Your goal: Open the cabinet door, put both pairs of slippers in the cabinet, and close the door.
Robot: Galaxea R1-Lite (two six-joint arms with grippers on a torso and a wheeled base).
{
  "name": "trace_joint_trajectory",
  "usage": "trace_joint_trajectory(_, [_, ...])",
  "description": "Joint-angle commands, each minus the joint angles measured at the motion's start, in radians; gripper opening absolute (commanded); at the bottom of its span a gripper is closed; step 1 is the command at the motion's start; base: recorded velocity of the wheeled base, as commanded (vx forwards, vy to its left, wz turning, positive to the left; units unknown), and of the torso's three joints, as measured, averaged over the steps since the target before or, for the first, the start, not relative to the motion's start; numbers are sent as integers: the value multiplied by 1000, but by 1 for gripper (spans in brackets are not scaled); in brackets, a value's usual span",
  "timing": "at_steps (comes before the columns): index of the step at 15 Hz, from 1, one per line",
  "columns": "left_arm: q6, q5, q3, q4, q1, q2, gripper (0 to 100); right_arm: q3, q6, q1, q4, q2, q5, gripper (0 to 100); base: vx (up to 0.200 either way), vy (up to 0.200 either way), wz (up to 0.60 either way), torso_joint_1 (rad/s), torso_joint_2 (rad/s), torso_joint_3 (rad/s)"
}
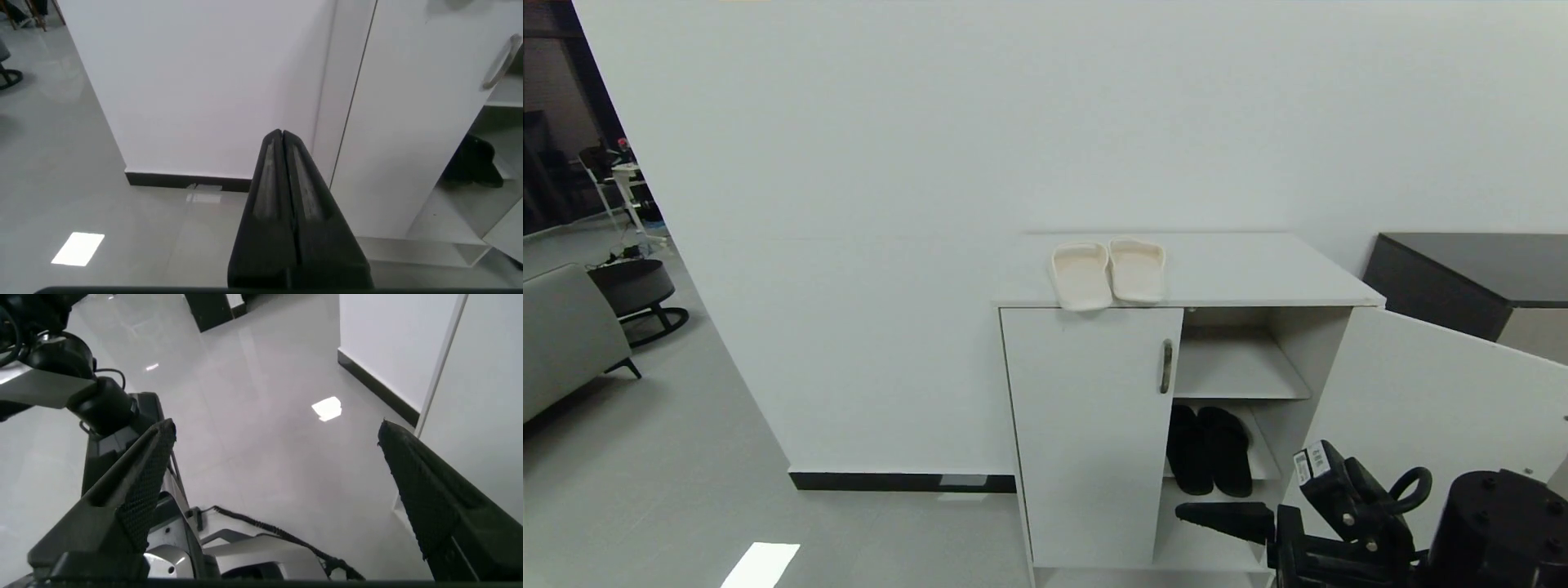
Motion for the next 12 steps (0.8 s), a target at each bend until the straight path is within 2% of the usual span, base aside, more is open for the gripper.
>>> trace_joint_trajectory(1, [0,0,0,0,0,1,0,2,-1,0,-1,3,0,100,0,0,0,237,-535,-286])
trace_joint_trajectory(9, [0,0,0,0,0,1,0,-3,-6,-3,-1,17,-17,100,0,0,0,264,-565,-301])
trace_joint_trajectory(11, [1,0,0,0,0,1,0,-40,-30,0,-1,33,-107,100,0,0,0,159,-327,-168])
trace_joint_trajectory(12, [3,0,0,0,0,1,0,-127,-35,20,76,23,-198,100,0,0,0,46,-80,-51])
